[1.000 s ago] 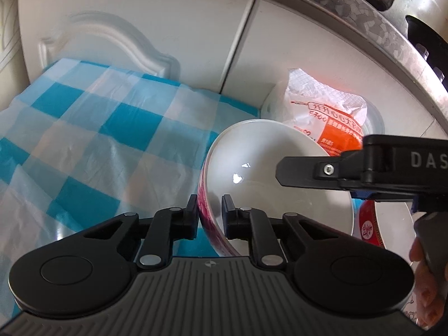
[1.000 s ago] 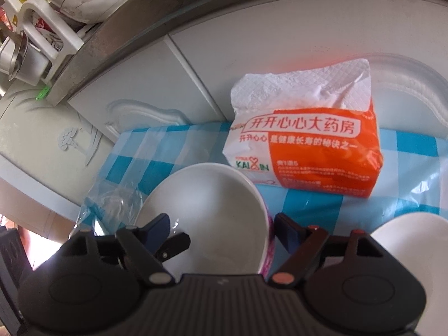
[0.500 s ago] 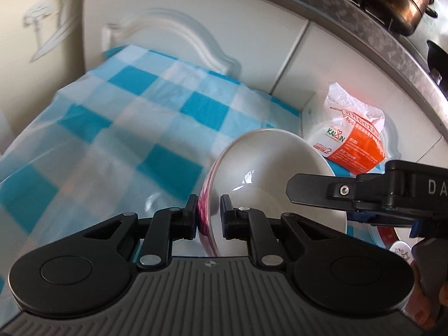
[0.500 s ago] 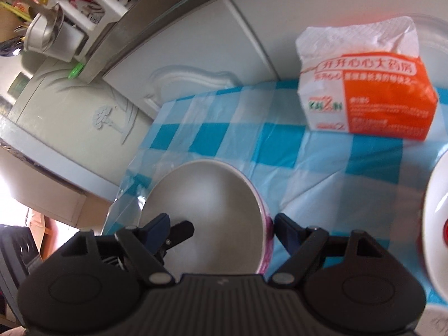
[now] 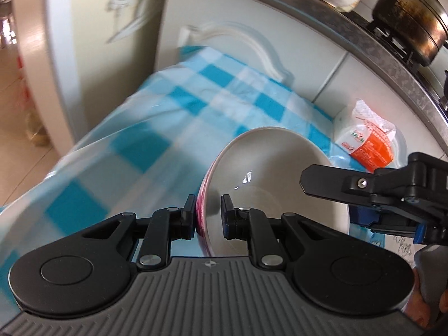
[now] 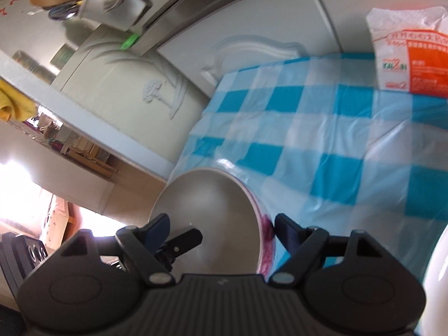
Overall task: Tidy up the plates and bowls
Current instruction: 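Lift the pink-flowered bowl and carry it away from the tissue pack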
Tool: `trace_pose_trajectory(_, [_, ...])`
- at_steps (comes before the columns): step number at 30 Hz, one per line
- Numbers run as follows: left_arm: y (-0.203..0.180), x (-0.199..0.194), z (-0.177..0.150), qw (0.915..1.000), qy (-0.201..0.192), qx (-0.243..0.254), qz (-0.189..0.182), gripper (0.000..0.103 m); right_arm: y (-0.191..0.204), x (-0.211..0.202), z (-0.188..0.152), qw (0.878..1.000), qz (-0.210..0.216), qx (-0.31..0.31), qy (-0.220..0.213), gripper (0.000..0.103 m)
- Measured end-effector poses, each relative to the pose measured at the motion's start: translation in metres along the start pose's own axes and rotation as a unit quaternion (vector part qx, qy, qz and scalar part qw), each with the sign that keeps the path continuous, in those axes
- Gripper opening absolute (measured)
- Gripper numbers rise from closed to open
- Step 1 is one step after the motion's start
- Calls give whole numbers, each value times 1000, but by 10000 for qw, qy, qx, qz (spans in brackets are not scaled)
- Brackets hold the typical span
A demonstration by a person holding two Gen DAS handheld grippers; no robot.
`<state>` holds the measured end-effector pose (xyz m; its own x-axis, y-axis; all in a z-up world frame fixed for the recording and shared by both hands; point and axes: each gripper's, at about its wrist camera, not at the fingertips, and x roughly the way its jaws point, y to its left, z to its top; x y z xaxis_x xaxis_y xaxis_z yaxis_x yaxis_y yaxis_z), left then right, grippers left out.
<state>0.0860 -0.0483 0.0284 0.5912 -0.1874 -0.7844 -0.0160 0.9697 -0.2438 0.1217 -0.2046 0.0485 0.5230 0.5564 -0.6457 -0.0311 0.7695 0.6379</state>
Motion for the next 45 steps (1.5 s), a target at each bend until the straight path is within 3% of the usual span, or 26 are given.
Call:
trace_pose_trajectory(9, [54,-42,-25,9986,31,-331,419,15,47,22,-47,9987,274,-219,376,83])
trace_pose_trajectory(18, [94,-56,-48,9964,103,-552,639,15,66,52,-78,9955,358,-303,829,83])
trace_pose_trajectory(32, [114,-48,-63,9965,235,-614,507,15,76,58,-87,9937,129,-524,984,83])
trace_pose_trajectory(39, [117,-49,-62,9983,277,-390,322,18,77,55,-83,9940,111,-368,1020,86])
trace_pose_trajectory(42, [119,-51,-60,9990,237,-288,255,23,78,45,-82,9948,-23,-401,936,89])
trace_pose_trajectory(45, [121,-55,-59,9994,206,-208,181,39,75,30,-80,9956,-222,-406,812,90])
